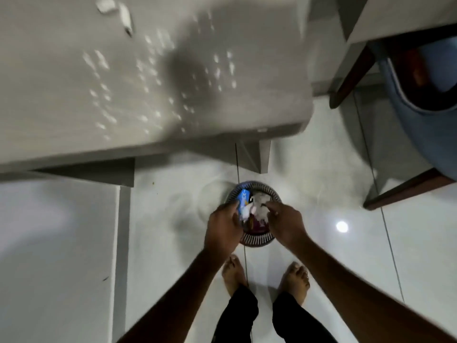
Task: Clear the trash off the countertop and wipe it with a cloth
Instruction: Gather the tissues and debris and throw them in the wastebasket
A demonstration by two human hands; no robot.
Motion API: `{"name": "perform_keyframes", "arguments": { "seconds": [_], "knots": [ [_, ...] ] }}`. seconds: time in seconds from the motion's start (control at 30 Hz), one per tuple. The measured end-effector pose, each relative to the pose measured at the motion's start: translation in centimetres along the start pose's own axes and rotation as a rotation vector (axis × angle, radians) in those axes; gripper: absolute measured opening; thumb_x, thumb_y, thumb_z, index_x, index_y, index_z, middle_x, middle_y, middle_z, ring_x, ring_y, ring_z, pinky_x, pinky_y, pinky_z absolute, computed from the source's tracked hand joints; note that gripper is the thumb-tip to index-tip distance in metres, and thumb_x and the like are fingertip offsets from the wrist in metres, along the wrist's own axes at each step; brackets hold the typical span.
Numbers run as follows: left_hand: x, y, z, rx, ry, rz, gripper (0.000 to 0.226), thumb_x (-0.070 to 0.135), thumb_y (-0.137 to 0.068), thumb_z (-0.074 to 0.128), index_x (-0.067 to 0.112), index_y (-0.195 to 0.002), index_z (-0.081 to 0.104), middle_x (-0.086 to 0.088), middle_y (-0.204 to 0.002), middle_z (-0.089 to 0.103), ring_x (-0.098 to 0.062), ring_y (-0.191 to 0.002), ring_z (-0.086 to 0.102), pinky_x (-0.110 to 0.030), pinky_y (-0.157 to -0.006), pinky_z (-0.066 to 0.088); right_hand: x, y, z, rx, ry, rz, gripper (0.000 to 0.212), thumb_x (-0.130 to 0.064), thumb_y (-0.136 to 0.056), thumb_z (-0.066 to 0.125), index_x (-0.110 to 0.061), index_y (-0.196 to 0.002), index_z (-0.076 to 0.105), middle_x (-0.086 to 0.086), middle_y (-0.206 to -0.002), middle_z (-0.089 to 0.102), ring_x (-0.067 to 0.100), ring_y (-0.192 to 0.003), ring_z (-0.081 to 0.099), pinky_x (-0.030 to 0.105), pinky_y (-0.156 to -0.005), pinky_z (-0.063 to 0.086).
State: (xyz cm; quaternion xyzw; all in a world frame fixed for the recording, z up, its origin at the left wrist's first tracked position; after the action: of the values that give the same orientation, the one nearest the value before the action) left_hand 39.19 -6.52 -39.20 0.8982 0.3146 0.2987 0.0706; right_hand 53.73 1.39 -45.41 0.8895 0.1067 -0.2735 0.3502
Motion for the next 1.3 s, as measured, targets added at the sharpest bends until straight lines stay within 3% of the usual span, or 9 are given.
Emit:
{"name": "perform_keyframes", "arguments": {
  "seconds": [0.13,0.2,0.37,0.47,0.53,0.63,1.03,1.17,1.3],
  "knots": [
    [4.3,6.8,-11.5,0.178,0.125,0.200,0.029,0.015,-0.088,0.060,0.027,-0.113,0.067,0.004,-0.082,0.074,0.007,-0.069,0.061,-0.004,-0.069,0.048,-7.5,10.6,-8.4,0.250,-0.181,-0.262,0.034,-0.010,-0.079,0.073,-0.032,-0.103,0.066,-0.019,-0.099,0.074,0.005,-0.075,0.073,0.020,-0.070,0.056],
    [6.3,9.7,-17.5,0.245,0.180,0.229,0.026,0.022,-0.086,0.063,0.033,-0.109,0.067,0.010,-0.077,0.069,0.012,-0.060,0.056,-0.002,-0.061,0.047,-12.3,15.6,-12.9,0.260,-0.213,-0.370,0.036,-0.022,-0.075,0.075,-0.039,-0.104,0.063,-0.045,-0.087,0.065,-0.021,-0.075,0.063,0.000,-0.067,0.046],
    [11.8,9.7,-31.3,0.500,0.058,0.325,0.015,0.031,-0.090,0.055,0.028,-0.097,0.067,0.013,-0.079,0.068,0.007,-0.068,0.056,0.007,-0.066,0.039,-25.0,21.0,-23.2,0.319,-0.106,-0.544,0.009,-0.032,-0.085,0.067,-0.029,-0.086,0.076,-0.014,-0.077,0.074,-0.002,-0.068,0.066,0.009,-0.071,0.050],
    [14.5,4.4,-36.9,0.538,-0.057,0.355,0.016,0.021,-0.093,0.057,0.015,-0.094,0.072,-0.001,-0.087,0.074,-0.005,-0.079,0.062,-0.007,-0.078,0.047,-32.1,19.0,-28.5,0.383,-0.023,-0.574,0.013,-0.029,-0.091,0.066,-0.021,-0.088,0.076,-0.007,-0.081,0.075,0.010,-0.071,0.067,0.031,-0.072,0.057],
    [15.7,-0.5,-38.5,0.432,-0.161,0.289,0.021,0.019,-0.094,0.053,0.012,-0.097,0.072,-0.009,-0.096,0.073,-0.025,-0.089,0.067,-0.034,-0.082,0.054,-35.6,16.2,-30.5,0.413,0.033,-0.520,0.017,-0.027,-0.090,0.064,-0.015,-0.084,0.075,-0.002,-0.082,0.075,0.015,-0.073,0.067,0.036,-0.074,0.057],
    [16.4,-6.3,-38.4,0.190,-0.345,0.318,0.020,0.016,-0.092,0.047,0.009,-0.096,0.065,-0.011,-0.103,0.065,-0.031,-0.100,0.061,-0.040,-0.085,0.052,-38.9,12.0,-29.8,0.312,0.104,-0.352,0.015,-0.020,-0.086,0.062,-0.013,-0.083,0.075,0.003,-0.084,0.076,0.020,-0.077,0.069,0.037,-0.075,0.060],
    [13.6,-12.0,-37.0,-0.011,-0.346,0.456,0.015,0.012,-0.088,0.052,0.010,-0.085,0.067,-0.012,-0.096,0.064,-0.030,-0.089,0.062,-0.041,-0.075,0.051,-41.2,4.8,-21.7,0.236,0.219,-0.113,0.020,-0.019,-0.095,0.054,-0.012,-0.104,0.071,0.011,-0.108,0.072,0.029,-0.100,0.069,0.036,-0.084,0.056],
    [14.8,-8.1,-38.1,0.206,-0.222,0.526,0.021,0.012,-0.094,0.053,0.010,-0.104,0.072,-0.009,-0.103,0.069,-0.025,-0.093,0.065,-0.033,-0.085,0.053,-38.0,7.9,-24.4,0.360,0.029,-0.098,0.025,-0.018,-0.088,0.059,-0.020,-0.109,0.072,0.005,-0.104,0.076,0.026,-0.097,0.069,0.031,-0.086,0.056],
    [15.6,1.3,-35.6,0.373,0.105,0.676,0.018,0.016,-0.092,0.057,0.012,-0.101,0.072,-0.005,-0.095,0.070,-0.019,-0.086,0.066,-0.024,-0.081,0.051,-30.5,15.0,-25.2,0.632,-0.338,-0.141,0.023,-0.027,-0.084,0.070,-0.042,-0.100,0.066,-0.018,-0.083,0.073,0.000,-0.071,0.068,0.017,-0.067,0.057]
  ]
}}
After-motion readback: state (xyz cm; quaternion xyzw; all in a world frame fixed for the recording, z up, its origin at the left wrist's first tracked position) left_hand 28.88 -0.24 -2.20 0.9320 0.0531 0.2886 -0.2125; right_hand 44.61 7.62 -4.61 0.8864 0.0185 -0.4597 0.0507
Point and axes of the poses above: each hand's wrist, its own y-axis away from the middle knuckle, its own z-axis out of the palm, x = y × z, the point moved 4 cm from there along -y, towards the middle knuckle
